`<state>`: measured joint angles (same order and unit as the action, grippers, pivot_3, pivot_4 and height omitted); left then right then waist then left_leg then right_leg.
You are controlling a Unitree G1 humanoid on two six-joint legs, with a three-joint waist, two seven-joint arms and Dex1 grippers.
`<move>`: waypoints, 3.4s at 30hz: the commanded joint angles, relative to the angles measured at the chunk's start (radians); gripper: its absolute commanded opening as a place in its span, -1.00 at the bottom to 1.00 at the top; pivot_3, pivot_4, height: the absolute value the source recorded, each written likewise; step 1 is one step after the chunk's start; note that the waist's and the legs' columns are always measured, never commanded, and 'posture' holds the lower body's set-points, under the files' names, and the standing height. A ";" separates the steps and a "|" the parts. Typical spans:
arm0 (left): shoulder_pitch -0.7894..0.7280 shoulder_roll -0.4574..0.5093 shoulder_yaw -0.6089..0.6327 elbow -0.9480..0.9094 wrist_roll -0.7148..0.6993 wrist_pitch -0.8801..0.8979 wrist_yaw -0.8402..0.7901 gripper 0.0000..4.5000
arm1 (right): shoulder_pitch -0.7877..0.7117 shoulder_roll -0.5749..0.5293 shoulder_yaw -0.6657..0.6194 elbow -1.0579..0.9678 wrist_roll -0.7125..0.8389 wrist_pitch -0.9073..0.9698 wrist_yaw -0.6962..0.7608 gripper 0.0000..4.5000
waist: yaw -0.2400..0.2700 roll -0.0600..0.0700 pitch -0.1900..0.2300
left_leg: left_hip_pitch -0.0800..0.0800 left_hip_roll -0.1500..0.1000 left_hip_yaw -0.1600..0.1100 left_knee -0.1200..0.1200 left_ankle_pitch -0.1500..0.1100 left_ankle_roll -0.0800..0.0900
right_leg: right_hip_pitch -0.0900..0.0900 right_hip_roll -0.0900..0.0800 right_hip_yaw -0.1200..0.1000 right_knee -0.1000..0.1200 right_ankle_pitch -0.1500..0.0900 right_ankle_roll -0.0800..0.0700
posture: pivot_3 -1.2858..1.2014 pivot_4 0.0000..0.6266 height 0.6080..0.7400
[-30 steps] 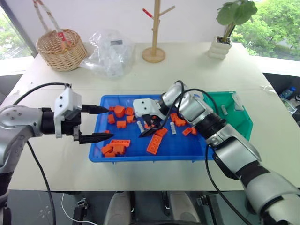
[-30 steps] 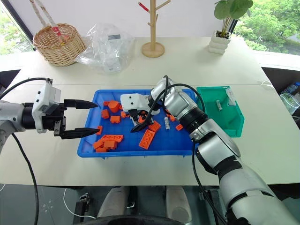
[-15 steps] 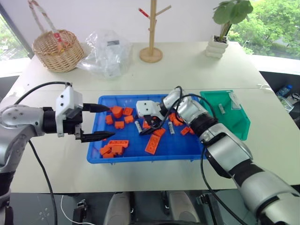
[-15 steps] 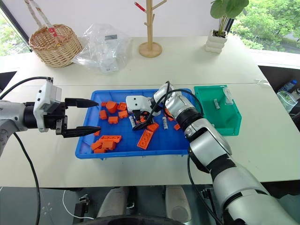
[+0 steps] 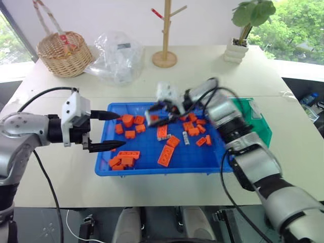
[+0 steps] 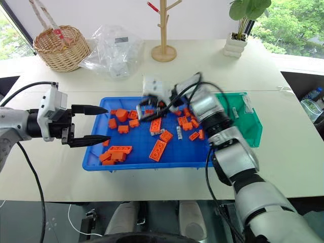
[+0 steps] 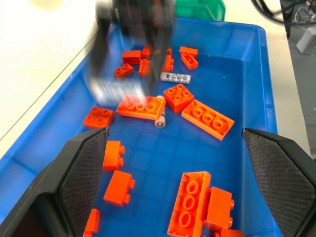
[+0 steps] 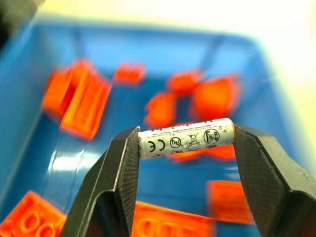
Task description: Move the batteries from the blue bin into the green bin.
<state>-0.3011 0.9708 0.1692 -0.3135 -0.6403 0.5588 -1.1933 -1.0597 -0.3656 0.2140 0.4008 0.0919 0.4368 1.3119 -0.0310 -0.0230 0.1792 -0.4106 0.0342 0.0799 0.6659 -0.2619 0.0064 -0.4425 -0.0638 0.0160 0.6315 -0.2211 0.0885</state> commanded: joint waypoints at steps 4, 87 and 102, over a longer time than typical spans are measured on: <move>-0.013 -0.031 -0.028 0.013 0.017 -0.034 -0.006 1.00 | 0.185 -0.327 -0.319 -0.378 0.136 0.393 -0.130 -0.01 | 0.028 -0.001 0.000 | 0.000 -0.001 0.001 0.000 0.000 0.000 | 0.001 -0.001 -0.001 -0.002 -0.002 -0.003 | 0.03 -0.52 0.93; -0.099 -0.066 -0.065 0.036 0.060 -0.044 0.016 1.00 | 0.108 0.179 -0.085 -0.281 0.379 0.777 -0.711 -0.97 | -0.009 0.000 0.000 | -0.001 -0.001 -0.001 -0.002 0.000 0.001 | -0.001 0.001 0.000 -0.003 0.000 0.000 | 0.03 -0.52 0.93; -0.084 -0.079 -0.072 0.034 0.070 -0.061 0.020 1.00 | 0.211 -0.290 0.317 -0.559 0.107 0.349 -0.283 -0.37 | -0.011 -0.001 0.001 | 0.000 0.002 -0.001 -0.002 -0.001 0.002 | -0.002 0.007 0.000 -0.001 -0.003 -0.003 | 0.03 -0.52 0.93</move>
<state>-0.3752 0.8912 0.0911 -0.2655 -0.5746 0.5142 -1.1759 -0.8423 -0.6606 0.5530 -0.1297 0.2088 0.7979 1.0275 -0.0421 -0.0245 0.1799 -0.4110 0.0367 0.0793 0.6648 -0.2626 0.0081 -0.4440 -0.0574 0.0164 0.6304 -0.2250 0.0840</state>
